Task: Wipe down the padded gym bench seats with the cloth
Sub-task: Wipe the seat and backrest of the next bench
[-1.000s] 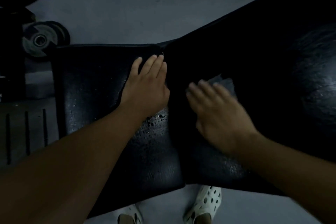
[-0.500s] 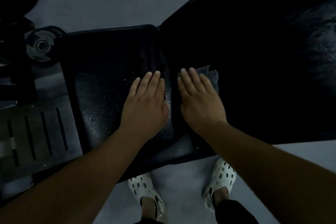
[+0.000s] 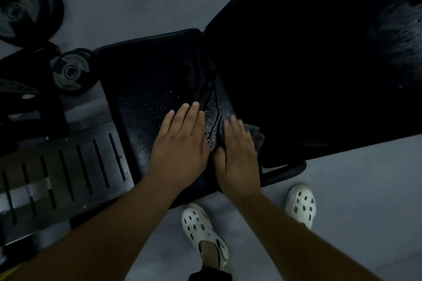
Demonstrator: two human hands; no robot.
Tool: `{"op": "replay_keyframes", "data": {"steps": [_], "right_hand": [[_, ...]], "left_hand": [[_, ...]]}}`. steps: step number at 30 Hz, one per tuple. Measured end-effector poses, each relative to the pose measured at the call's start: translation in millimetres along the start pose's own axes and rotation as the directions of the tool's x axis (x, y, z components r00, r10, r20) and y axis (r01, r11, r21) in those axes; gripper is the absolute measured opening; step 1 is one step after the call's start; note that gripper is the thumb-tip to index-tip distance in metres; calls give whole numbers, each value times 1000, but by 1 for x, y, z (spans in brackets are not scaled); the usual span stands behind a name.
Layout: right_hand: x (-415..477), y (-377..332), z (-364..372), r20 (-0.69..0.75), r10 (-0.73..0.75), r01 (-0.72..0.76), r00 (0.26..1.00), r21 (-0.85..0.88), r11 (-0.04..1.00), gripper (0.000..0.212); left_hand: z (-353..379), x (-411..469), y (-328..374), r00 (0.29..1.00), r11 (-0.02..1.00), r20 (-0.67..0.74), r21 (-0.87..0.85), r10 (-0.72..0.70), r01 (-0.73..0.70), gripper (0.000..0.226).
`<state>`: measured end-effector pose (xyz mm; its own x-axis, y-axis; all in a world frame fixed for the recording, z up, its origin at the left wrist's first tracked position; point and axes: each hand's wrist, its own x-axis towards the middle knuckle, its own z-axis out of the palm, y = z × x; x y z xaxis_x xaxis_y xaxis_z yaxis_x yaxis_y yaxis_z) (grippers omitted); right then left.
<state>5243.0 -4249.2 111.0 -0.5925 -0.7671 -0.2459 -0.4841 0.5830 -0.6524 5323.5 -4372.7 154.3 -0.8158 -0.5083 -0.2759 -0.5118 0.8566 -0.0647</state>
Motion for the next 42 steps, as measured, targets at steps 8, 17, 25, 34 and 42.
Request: {"op": "replay_keyframes", "data": {"steps": [8, 17, 25, 34, 42], "right_hand": [[20, -8, 6, -61, 77, -81, 995, -61, 995, 68], [60, -4, 7, -58, -49, 40, 997, -141, 989, 65], [7, 0, 8, 145, -461, 478, 875, -115, 871, 64], [-23, -44, 23, 184, -463, 483, 867, -85, 871, 66], [8, -68, 32, 33, -167, 169, 985, -105, 980, 67]], "left_hand": [[-3, -10, -15, 998, 998, 6, 16, 61, -61, 63], [-13, 2, -48, 998, 997, -18, 44, 56, -56, 59], [-15, 4, -72, 997, 997, -24, -3, 77, -77, 58], [-17, 5, -88, 993, 994, -44, 1, 108, -108, 57], [-18, -2, -90, 997, 997, -18, -3, 75, -75, 56]]}}
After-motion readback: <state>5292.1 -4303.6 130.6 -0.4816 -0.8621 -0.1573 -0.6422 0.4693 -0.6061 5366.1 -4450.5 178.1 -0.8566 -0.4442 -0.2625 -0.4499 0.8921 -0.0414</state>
